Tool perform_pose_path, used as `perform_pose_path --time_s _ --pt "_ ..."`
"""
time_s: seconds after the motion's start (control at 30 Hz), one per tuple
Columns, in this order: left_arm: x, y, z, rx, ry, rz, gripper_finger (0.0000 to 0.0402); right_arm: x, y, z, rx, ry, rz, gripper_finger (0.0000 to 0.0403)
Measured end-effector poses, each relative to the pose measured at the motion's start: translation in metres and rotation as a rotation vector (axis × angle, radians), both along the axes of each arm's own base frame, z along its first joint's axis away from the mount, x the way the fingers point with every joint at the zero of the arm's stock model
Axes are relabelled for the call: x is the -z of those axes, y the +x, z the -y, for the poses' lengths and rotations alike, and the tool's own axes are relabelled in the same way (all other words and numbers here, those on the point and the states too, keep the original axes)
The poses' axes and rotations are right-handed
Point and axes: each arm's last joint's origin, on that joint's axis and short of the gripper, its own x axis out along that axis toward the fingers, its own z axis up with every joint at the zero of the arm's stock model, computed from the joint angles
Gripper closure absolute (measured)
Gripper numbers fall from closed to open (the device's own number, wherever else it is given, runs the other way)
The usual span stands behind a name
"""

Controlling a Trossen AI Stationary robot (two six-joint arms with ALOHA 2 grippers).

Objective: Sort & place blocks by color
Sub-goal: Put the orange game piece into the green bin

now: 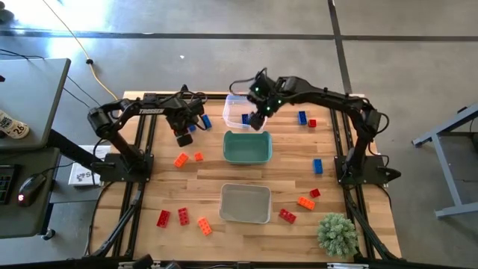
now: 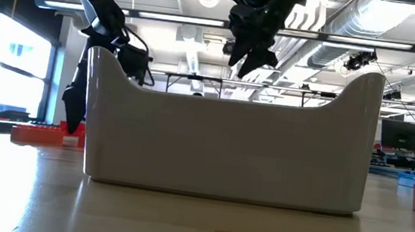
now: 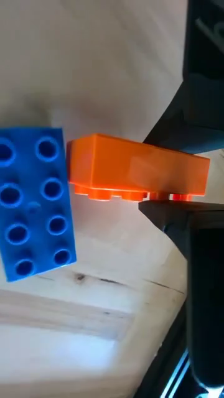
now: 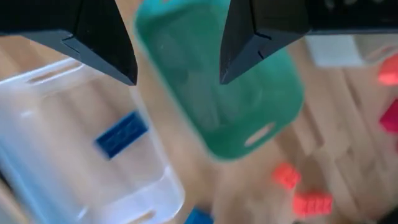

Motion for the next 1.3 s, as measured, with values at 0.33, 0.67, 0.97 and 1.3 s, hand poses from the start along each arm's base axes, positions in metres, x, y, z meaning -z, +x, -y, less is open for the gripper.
perform_pose_path --time_s 0.33,0.67,0.97,1.3 --pt "-0.045 0.008 0.025 0.023 0.079 0.231 0.0337 0.006 0.007 -0.068 -0.064 0.091 -0.148 0.0188" --pt "-0.111 0.039 0.044 0.141 0.158 0.617 0.0335 0.009 0.006 -0.139 -0.122 0.091 -0.26 0.0188" --pt "-0.135 0.076 0.063 0.29 0.164 0.806 0.0334 0.01 -0.006 -0.195 -0.198 0.099 -0.357 0.0188" --pt "-0.107 0.116 0.073 0.375 0.128 0.818 0.0331 0.01 -0.019 -0.242 -0.136 0.133 -0.398 0.0188"
